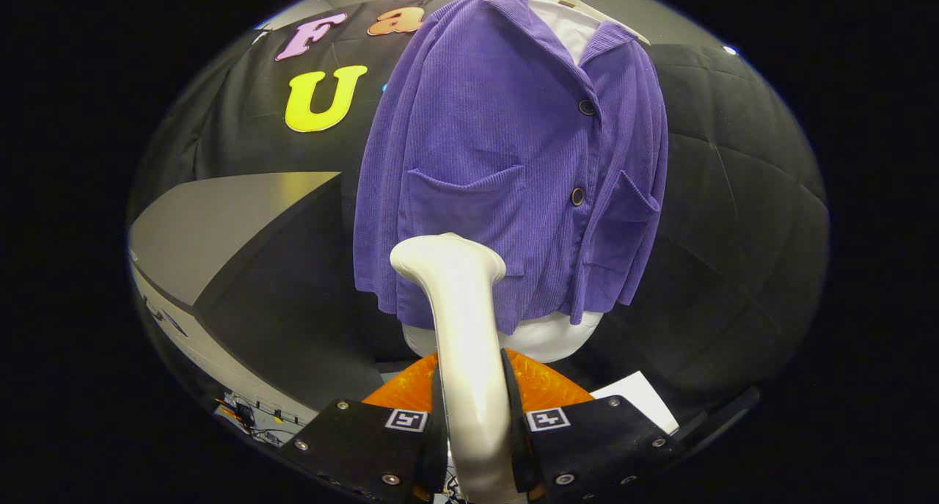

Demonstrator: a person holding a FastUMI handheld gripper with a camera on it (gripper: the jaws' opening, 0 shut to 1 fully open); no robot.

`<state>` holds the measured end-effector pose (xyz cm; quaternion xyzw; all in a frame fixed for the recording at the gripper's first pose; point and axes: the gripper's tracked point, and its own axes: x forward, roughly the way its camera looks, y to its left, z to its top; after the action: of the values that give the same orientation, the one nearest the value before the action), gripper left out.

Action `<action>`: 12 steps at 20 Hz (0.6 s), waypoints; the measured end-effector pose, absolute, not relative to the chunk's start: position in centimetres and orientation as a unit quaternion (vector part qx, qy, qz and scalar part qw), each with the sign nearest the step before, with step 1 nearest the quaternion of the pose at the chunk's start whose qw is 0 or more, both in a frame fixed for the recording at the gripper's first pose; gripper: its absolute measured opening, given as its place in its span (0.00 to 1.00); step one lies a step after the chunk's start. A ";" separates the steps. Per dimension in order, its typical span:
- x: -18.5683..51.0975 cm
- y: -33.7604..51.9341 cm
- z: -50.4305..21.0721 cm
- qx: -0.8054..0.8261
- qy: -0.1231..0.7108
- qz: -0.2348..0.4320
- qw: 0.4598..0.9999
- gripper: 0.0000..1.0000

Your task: Iron the clothes twice with a garment steamer, once on the left side and once on the right side.

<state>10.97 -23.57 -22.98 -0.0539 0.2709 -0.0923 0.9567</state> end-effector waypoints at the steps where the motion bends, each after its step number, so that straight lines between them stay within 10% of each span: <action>1: 10.9 -23.5 -22.7 -0.051 0.267 -0.092 0.958 0.35; 12: 9.6 -21.7 -25.0 -0.053 0.287 -0.076 0.953 0.35</action>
<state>9.64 -21.71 -24.98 -0.0533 0.2869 -0.0759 0.9535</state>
